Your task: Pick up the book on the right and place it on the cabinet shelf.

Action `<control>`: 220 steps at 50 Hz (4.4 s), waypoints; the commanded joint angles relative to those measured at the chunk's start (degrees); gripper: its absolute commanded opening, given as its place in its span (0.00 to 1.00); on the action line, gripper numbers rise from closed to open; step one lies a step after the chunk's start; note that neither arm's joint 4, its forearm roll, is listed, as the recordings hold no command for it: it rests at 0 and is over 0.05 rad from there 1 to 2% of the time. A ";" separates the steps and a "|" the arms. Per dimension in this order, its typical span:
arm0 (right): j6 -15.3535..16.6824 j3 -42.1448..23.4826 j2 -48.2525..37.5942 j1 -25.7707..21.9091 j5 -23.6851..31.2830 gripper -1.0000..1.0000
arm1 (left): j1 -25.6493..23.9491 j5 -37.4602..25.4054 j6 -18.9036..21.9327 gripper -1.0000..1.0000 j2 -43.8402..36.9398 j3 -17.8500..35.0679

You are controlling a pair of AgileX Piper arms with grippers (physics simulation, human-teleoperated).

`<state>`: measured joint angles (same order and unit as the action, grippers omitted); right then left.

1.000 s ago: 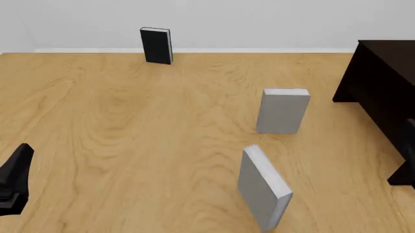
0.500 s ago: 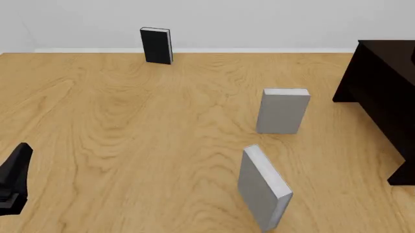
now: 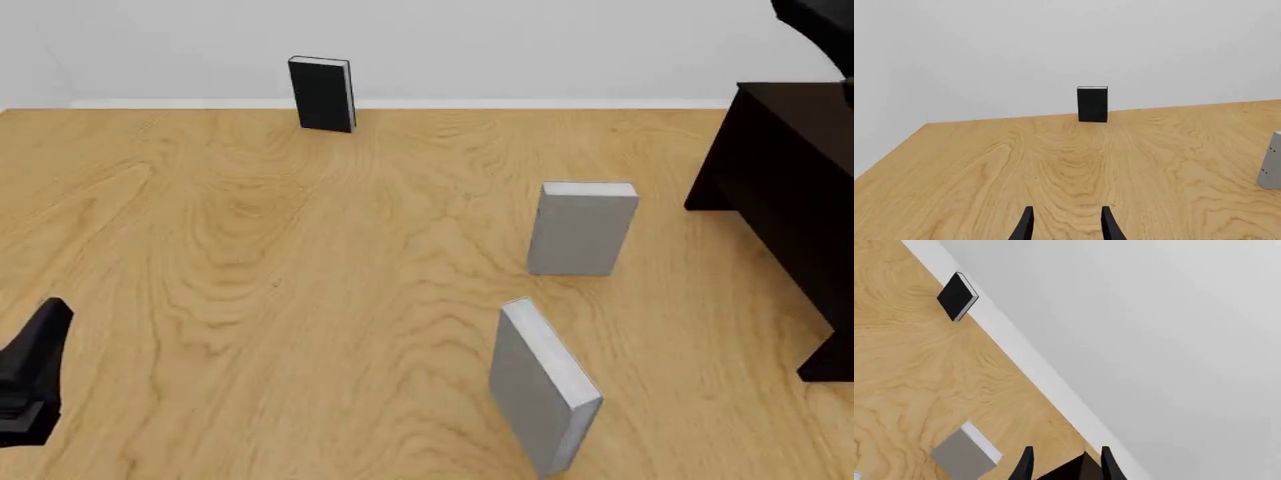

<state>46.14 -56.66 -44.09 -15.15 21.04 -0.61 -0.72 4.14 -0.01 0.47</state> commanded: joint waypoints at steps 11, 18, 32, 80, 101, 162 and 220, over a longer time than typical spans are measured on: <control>12.92 -19.08 -16.66 -1.79 12.25 1.00 | -1.64 -0.78 -1.09 1.00 0.00 -0.13; 15.25 -26.55 -22.47 -0.31 17.40 1.00 | -1.44 -1.07 -1.09 1.00 0.00 -0.01; 19.73 -44.57 -34.04 1.51 31.88 1.00 | -1.93 -1.44 -0.83 1.00 0.00 -0.07; 20.86 -56.09 -53.29 2.51 48.85 1.00 | -3.37 -2.64 -0.61 1.00 0.00 -0.33; 18.89 -52.99 -55.43 0.93 48.86 1.00 | -4.57 -3.64 -0.38 1.00 -0.01 -0.42; 12.47 -51.94 -65.39 -6.21 47.35 1.00 | -5.50 -5.61 -0.60 1.00 -0.09 -0.43; 9.09 -44.59 -68.81 -5.48 39.07 1.00 | -5.57 -6.97 -0.53 1.00 -0.12 -0.46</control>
<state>55.57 -102.98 -112.93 -21.12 61.56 -6.15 -7.53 3.62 -0.13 0.01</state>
